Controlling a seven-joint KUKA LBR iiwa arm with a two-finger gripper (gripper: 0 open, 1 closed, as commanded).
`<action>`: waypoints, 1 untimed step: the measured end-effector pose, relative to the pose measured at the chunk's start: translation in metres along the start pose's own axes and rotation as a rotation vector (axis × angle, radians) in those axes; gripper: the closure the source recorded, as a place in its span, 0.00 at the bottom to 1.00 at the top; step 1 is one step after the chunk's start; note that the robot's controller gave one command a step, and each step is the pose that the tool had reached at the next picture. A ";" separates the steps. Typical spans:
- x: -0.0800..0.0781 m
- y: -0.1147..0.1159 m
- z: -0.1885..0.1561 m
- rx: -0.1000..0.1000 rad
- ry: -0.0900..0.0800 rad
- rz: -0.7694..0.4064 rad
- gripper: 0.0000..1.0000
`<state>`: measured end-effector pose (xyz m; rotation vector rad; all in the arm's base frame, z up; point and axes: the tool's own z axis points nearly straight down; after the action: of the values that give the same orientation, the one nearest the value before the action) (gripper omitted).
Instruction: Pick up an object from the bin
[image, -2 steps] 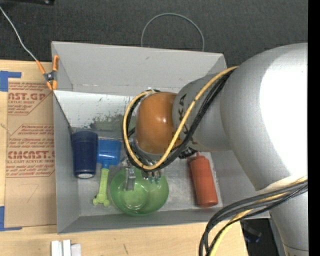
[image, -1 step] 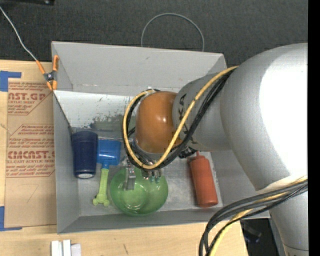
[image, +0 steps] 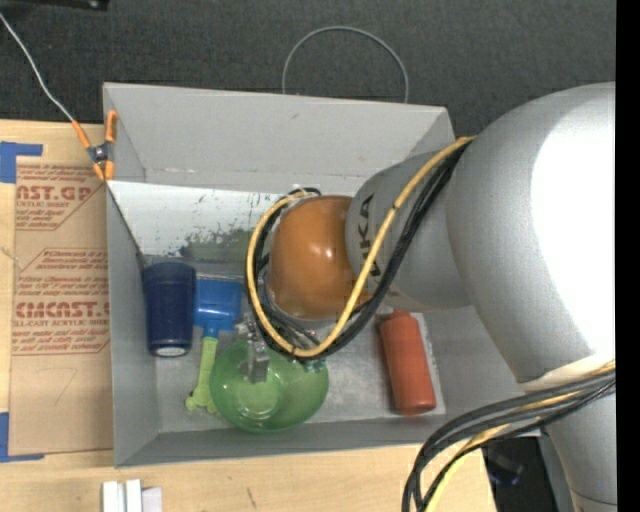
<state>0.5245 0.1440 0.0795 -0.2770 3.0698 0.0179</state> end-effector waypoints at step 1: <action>0.000 0.000 0.000 0.000 0.000 0.000 1.00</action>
Offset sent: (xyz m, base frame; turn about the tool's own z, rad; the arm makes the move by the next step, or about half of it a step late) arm -0.0024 0.0050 0.1583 -0.0250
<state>0.5244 0.1441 0.0795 -0.2774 3.0699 0.0184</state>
